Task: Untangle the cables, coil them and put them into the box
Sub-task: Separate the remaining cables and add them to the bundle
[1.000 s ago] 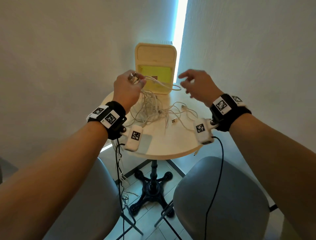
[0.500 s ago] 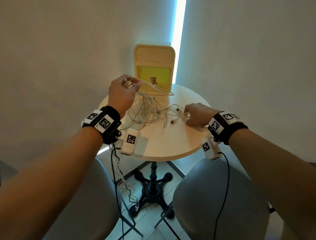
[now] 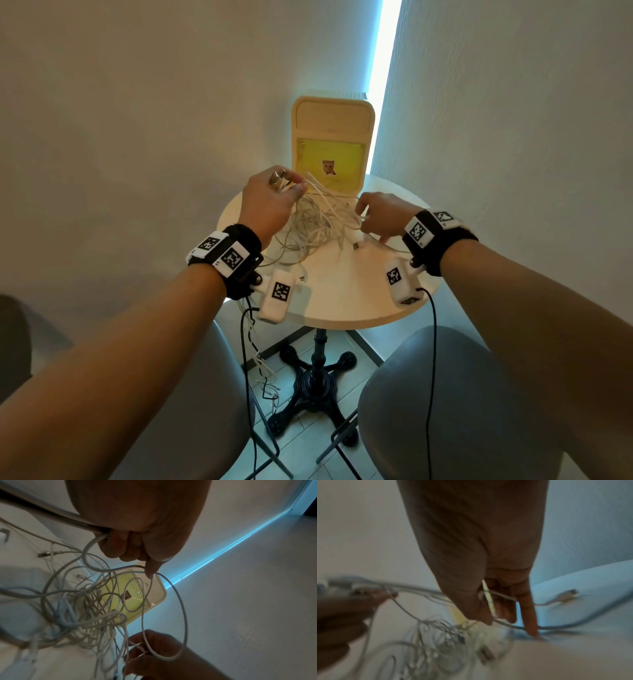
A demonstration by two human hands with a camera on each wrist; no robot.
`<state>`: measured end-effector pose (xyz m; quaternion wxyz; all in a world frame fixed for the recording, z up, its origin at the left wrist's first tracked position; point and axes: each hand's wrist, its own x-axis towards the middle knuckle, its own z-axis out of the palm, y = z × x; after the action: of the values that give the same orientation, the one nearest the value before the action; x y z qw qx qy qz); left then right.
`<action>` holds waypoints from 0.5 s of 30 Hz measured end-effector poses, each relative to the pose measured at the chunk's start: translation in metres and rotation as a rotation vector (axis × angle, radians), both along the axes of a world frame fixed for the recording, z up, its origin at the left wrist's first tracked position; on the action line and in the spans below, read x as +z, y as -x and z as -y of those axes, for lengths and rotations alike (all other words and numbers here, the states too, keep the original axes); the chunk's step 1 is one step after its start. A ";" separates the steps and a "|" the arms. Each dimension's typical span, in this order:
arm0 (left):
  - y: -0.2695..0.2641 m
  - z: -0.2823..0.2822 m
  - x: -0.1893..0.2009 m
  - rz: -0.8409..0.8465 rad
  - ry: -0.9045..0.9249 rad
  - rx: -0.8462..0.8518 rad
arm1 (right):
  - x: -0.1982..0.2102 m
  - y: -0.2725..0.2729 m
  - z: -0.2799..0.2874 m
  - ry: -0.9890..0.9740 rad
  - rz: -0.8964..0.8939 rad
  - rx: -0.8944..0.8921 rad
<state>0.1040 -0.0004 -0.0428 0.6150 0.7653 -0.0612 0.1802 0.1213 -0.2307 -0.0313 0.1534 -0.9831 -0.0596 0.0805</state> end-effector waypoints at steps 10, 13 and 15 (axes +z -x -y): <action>-0.005 0.000 0.002 -0.002 0.003 -0.001 | 0.082 0.010 -0.042 -0.508 0.529 0.017; -0.006 -0.003 0.004 -0.007 -0.015 0.007 | 0.092 0.014 -0.051 -0.607 0.660 -0.018; -0.005 -0.004 0.005 -0.007 -0.029 0.015 | 0.099 0.017 -0.054 -0.625 0.764 -0.002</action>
<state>0.1091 0.0039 -0.0378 0.6026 0.7752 -0.0560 0.1811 0.1041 -0.1769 0.0676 0.4082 -0.8493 -0.1318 -0.3077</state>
